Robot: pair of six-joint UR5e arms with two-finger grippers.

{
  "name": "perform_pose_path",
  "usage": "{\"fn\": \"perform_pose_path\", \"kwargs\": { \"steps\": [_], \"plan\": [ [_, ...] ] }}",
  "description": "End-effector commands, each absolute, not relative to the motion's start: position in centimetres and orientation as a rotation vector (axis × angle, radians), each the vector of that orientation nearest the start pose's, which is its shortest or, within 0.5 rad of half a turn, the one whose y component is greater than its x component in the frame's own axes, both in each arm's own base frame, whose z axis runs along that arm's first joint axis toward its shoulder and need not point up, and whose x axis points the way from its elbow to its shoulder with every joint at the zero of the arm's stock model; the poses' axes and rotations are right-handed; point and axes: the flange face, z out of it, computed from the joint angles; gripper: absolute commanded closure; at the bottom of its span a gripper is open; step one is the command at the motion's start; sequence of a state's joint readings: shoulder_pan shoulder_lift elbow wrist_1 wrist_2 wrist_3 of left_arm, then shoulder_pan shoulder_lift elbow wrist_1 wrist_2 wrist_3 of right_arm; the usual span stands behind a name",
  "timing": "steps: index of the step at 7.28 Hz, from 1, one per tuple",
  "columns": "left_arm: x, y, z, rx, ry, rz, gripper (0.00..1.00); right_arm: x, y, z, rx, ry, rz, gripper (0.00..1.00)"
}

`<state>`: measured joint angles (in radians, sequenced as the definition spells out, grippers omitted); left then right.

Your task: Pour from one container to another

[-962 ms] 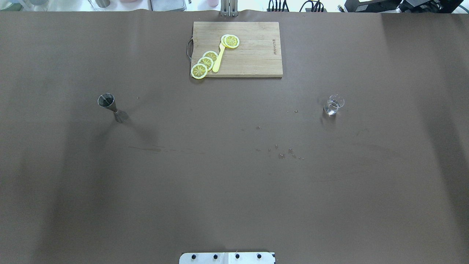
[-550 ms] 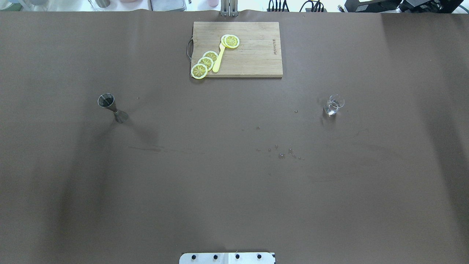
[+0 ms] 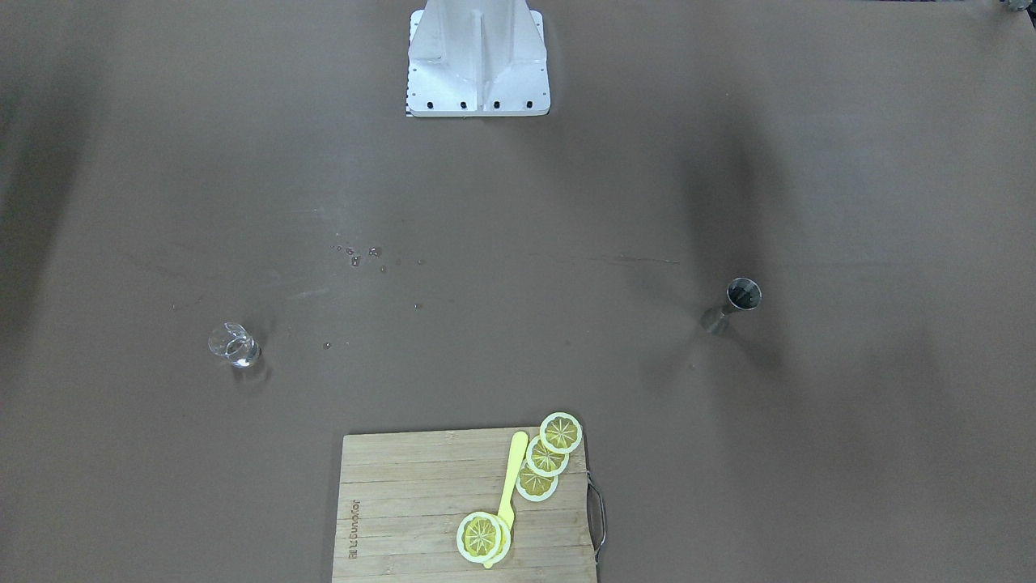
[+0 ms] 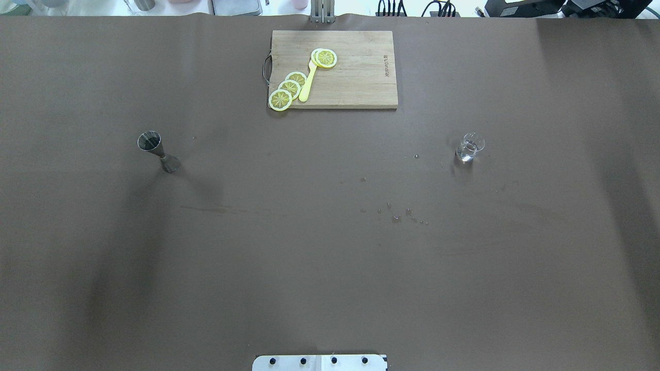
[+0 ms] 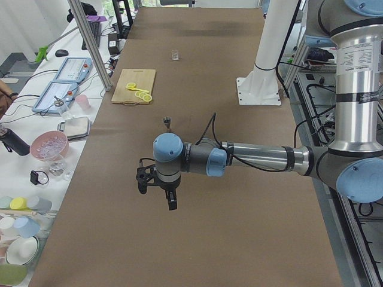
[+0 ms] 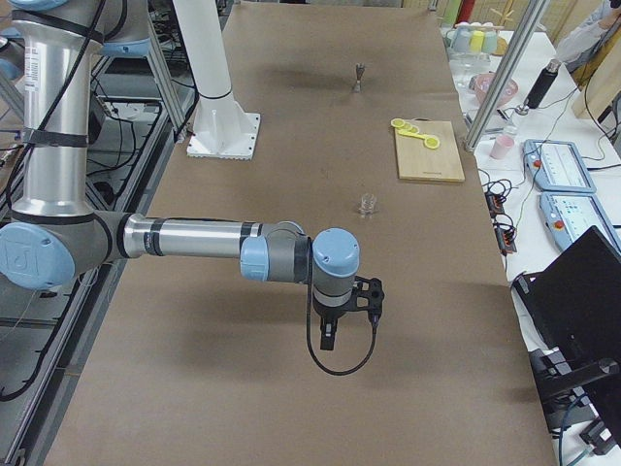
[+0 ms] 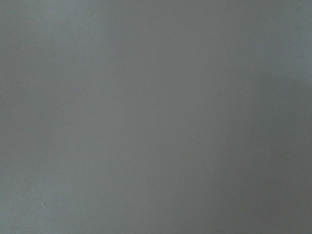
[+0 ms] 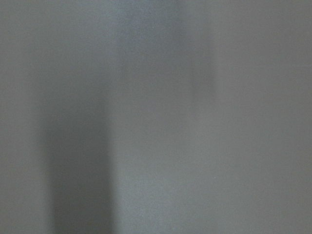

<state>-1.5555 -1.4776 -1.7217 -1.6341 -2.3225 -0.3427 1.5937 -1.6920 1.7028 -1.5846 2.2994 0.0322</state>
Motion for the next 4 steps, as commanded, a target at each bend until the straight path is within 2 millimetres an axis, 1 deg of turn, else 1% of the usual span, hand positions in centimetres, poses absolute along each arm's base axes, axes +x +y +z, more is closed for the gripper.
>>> {"fn": "perform_pose_path", "kwargs": {
  "steps": [1,2,4],
  "plan": [
    [-5.79,-45.86,64.09,-0.049,0.752,-0.273,0.01,7.71,-43.89,65.25,-0.002,-0.729,0.052,0.00],
    [-5.78,-46.44,64.81,-0.059,0.751,-0.278,0.01,7.70,-43.90,65.17,0.000,-0.730,0.052,0.00],
    [-5.69,-46.62,64.52,-0.054,0.753,-0.274,0.01,7.65,-43.91,65.05,0.001,-0.736,0.051,0.00]
  ]
}}
